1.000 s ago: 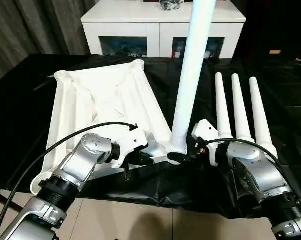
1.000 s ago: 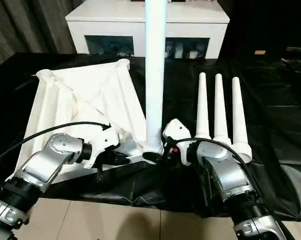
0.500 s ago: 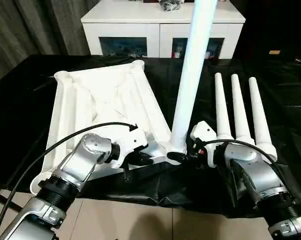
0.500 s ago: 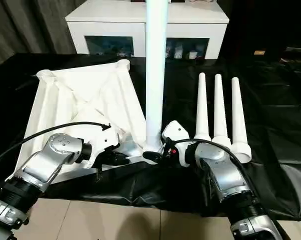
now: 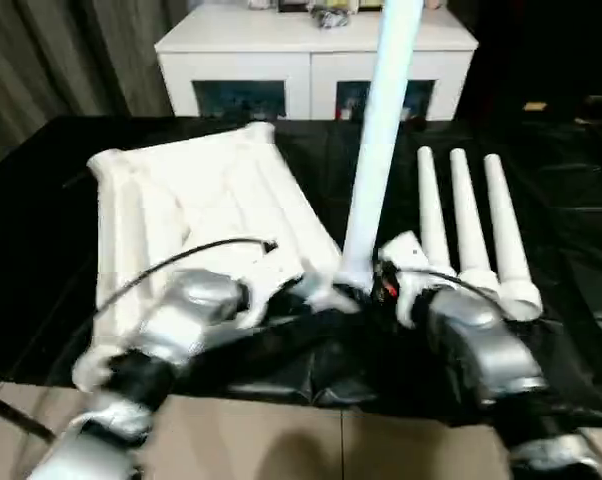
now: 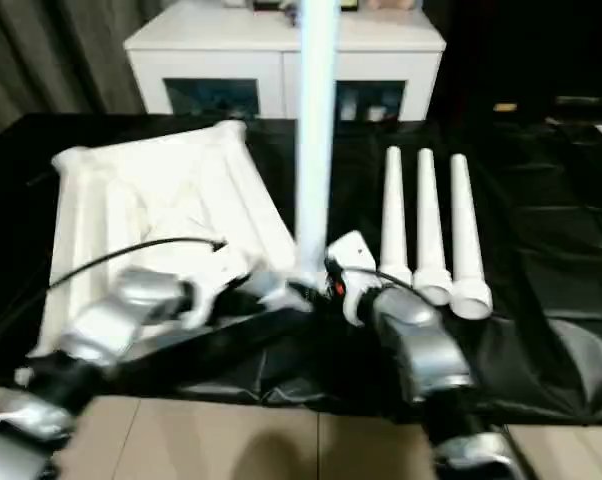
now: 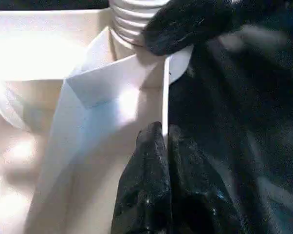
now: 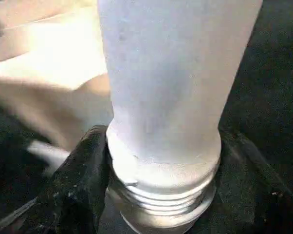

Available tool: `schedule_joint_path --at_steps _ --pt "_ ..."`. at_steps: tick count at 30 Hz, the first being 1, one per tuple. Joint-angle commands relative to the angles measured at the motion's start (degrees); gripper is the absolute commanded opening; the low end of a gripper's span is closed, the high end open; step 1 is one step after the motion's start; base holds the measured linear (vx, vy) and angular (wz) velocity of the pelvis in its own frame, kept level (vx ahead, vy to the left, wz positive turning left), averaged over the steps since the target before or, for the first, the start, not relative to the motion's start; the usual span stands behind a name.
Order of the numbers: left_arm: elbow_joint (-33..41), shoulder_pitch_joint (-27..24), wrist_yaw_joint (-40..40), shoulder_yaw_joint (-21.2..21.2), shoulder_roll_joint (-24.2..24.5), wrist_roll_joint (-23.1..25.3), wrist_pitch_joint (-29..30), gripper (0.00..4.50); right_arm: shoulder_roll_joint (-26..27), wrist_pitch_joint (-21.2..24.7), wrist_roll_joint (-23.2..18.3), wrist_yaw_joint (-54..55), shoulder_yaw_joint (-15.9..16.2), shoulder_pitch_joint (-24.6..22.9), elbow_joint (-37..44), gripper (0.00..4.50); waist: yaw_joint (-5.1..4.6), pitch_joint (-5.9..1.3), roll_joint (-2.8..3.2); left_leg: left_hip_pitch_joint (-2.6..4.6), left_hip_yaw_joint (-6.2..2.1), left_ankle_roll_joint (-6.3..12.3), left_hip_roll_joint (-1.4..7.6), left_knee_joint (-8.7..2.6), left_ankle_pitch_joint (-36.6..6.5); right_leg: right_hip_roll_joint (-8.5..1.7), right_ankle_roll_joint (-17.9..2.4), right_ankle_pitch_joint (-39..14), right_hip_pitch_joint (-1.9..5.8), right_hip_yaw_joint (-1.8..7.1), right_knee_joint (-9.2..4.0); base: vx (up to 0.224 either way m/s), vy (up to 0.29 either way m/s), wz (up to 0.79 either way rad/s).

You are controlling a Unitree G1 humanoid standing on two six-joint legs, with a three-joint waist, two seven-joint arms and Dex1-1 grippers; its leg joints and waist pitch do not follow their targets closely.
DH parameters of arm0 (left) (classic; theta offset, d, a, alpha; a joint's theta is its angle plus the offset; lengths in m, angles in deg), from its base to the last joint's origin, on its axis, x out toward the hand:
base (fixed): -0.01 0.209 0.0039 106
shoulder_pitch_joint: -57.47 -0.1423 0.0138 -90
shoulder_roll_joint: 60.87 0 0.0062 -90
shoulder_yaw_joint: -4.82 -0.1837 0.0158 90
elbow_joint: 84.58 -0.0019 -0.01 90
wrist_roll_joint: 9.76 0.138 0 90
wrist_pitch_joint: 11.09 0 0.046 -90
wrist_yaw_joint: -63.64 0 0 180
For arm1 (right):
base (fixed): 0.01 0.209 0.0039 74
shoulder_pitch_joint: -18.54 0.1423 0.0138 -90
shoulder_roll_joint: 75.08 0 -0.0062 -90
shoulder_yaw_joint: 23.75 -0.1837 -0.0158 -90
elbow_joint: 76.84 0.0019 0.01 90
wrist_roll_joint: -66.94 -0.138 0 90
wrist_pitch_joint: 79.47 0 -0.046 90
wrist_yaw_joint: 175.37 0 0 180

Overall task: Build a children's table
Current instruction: Rotate leg to tighten

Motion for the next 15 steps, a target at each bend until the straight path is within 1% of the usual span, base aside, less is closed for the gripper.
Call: schedule_joint_path --at_steps 1,2,3,4,5,6,7,8,9,10,11,12,14,15 --pt "-4.57 0.62 -8.14 2.11 -1.76 1.03 2.61 0.00 3.14 2.85 0.77 8.25 -1.02 0.10 -3.33 2.68 -0.25 -2.72 -0.67 1.15 -0.51 -1.35 0.98 -4.81 -19.54 -2.07 -10.66 -19.55 1.53 1.21 -5.21 0.000 0.000 0.00" --pt "-6.27 1.50 -11.39 2.79 -3.67 1.20 2.86 0.00 5.44 3.51 1.47 13.71 -1.94 0.61 -4.94 2.68 -0.29 -2.68 -0.78 1.21 -0.58 -1.50 0.99 -4.89 -20.25 -2.08 -9.85 -20.98 1.33 1.19 -5.56 0.000 0.000 0.00" --pt "-6.84 1.80 -12.58 3.03 -4.33 1.32 2.81 0.00 6.28 3.60 1.58 15.30 -2.27 0.74 -5.35 2.68 -0.28 -2.70 -0.69 1.37 -0.59 -1.60 0.98 -4.86 -20.63 -2.10 -9.62 -21.50 1.16 1.24 -5.63 0.000 0.000 0.00" --pt "-7.67 2.24 -13.95 3.23 -5.06 1.58 2.54 0.00 7.36 3.35 1.70 16.46 -2.28 1.00 -5.81 2.68 -0.33 -2.67 -0.57 1.37 -0.66 -1.73 0.97 -4.91 -20.96 -2.09 -9.38 -21.82 1.10 1.25 -5.69 0.000 0.000 0.00" --pt "-8.42 2.58 -14.59 3.26 -5.47 1.83 2.15 0.00 8.12 2.97 1.82 17.19 -2.30 1.32 -6.20 2.68 -0.28 -2.74 -0.71 1.17 -0.80 -1.67 0.98 -5.05 -21.43 -2.05 -8.72 -21.42 1.29 1.16 -5.75 0.000 0.000 0.00" --pt "-9.82 3.20 -15.54 3.25 -6.16 2.30 1.39 0.00 9.33 2.24 2.00 18.23 -2.34 1.94 -6.89 2.68 -0.23 -2.69 -0.73 1.21 -0.77 -1.55 0.99 -5.08 -21.68 -2.06 -8.55 -21.51 1.14 1.20 -5.88 0.000 0.000 0.00" --pt "-10.43 3.47 -15.74 3.17 -6.41 2.50 0.96 0.00 9.83 1.99 1.70 17.72 -2.19 2.39 -7.25 2.68 -0.27 -2.68 -0.58 1.34 -0.75 -1.61 1.00 -5.07 -22.07 -2.08 -8.52 -21.60 0.94 1.25 -5.92 0.000 0.000 0.00" --pt "-10.40 3.46 -15.26 2.99 -6.43 2.52 0.73 0.00 10.09 1.37 0.72 15.64 -2.05 2.54 -6.93 2.68 -0.33 -2.72 -0.63 1.26 -0.86 -1.58 0.97 -5.15 -22.43 -2.02 -8.44 -21.24 1.10 1.19 -5.84 0.000 0.000 0.00" --pt "-9.45 3.03 -13.38 2.38 -5.94 2.36 0.25 0.00 9.88 -0.04 -0.27 12.37 -1.78 2.42 -5.52 3.03 -0.27 -2.74 -0.46 1.09 -0.93 -1.47 1.04 -5.23 -22.23 -2.07 -8.46 -20.17 1.27 1.16 -5.76 0.000 0.000 0.00" --pt "-8.22 2.46 -11.41 1.81 -5.07 2.20 0.28 0.00 9.22 -0.67 -0.65 10.71 -1.88 2.15 -4.06 3.24 -0.22 -2.79 -0.57 1.04 -0.88 -1.18 1.12 -5.23 -22.09 -2.08 -8.54 -19.11 1.30 1.19 -5.76 0.000 0.000 0.00" --pt "-7.58 2.17 -10.40 1.51 -4.59 2.11 0.32 0.00 8.83 -0.91 -0.81 10.03 -1.94 2.02 -3.31 3.38 -0.15 -2.88 -0.56 1.01 -0.90 -1.01 1.17 -5.23 -21.70 -2.12 -8.70 -18.31 1.39 1.20 -5.65 0.000 0.000 0.00" --pt "-6.58 1.68 -8.79 1.14 -3.82 1.92 0.19 0.00 7.96 -0.73 -1.05 8.63 -1.76 1.99 -2.51 3.42 -0.20 -2.92 -0.53 0.64 -0.92 -0.61 1.18 -5.26 -20.16 -2.11 -9.09 -16.04 1.69 1.21 -5.38 0.000 0.000 0.00" --pt "-6.26 1.49 -8.08 0.97 -3.50 1.80 -0.05 0.00 7.55 -0.58 -1.08 8.12 -1.59 2.07 -2.25 3.47 -0.37 -3.00 -0.59 0.40 -0.85 0.13 1.13 -5.20 -18.62 -2.14 -9.70 -13.83 1.92 1.10 -5.17 0.000 0.000 0.00" --pt "-5.35 1.05 -6.46 0.45 -2.58 1.73 -0.58 0.00 6.50 -0.04 -1.27 6.47 -1.25 2.08 -1.43 3.58 -0.46 -3.04 -0.56 0.35 -0.87 0.17 1.17 -5.16 -18.32 -2.21 -9.98 -13.63 1.96 1.12 -5.09 0.000 0.000 0.00"
